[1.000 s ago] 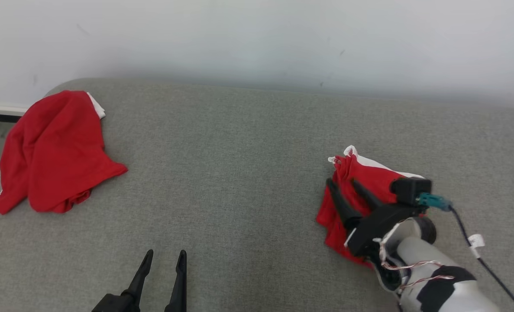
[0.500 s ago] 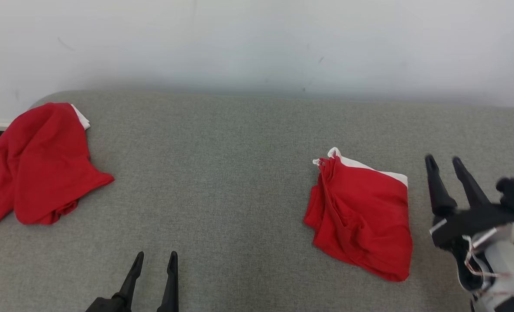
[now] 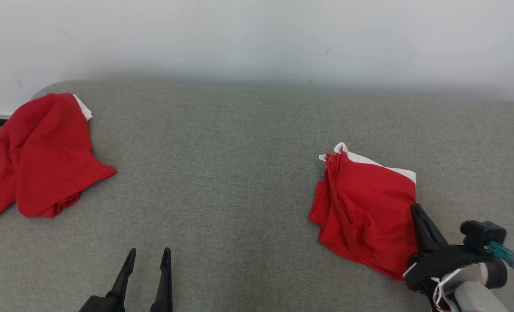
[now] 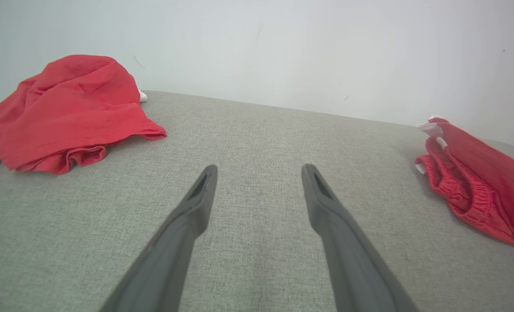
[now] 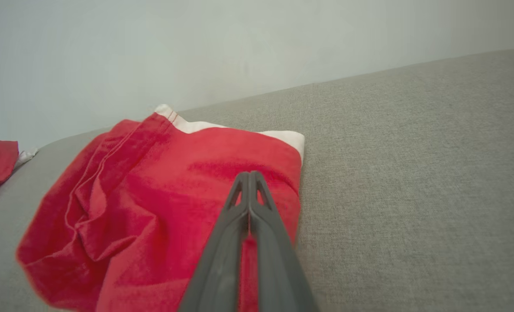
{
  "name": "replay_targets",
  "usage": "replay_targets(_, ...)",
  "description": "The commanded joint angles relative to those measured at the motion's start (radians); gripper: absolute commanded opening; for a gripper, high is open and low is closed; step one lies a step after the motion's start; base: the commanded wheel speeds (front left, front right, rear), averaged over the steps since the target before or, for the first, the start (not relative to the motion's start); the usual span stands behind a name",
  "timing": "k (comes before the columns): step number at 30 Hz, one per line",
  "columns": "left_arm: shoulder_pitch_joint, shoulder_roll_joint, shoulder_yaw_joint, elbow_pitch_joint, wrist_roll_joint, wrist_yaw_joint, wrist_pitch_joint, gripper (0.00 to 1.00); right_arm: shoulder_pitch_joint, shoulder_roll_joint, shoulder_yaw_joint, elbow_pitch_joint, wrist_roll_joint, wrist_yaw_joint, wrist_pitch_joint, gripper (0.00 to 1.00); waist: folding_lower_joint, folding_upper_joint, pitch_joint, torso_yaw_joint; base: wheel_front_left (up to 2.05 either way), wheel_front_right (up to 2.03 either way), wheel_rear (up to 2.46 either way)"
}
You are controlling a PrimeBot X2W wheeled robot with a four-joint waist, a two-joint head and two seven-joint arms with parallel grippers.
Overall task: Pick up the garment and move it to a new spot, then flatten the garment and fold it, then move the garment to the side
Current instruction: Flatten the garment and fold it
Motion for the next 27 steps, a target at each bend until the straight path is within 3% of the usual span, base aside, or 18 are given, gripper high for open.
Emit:
replay_targets(1, -0.005, -0.001, 0.003, -0.003, 0.012, 0.0, -0.003, 1.0, -0.014, 0.006, 0.01, 0.004, -0.016, -0.002, 0.0, 0.0, -0.0001, -0.0001, 0.005, 0.006, 0.0, 0.0, 0.0)
replay_targets(14, -0.022, -0.001, -0.006, 0.008, -0.006, -0.004, -0.003, 1.0, -0.106, 0.092, 0.128, 0.145, -0.088, -0.002, 0.0, 0.0, -0.0001, -0.0001, 0.023, 0.071, 0.0, 0.0, 0.0)
replay_targets(27, -0.022, -0.001, -0.008, 0.014, -0.017, 0.0, -0.003, 1.0, -0.103, 0.202, 0.244, 0.12, -0.092, -0.002, 0.0, 0.0, -0.0001, -0.0001, 0.025, 0.084, 0.0, 0.0, 0.0)
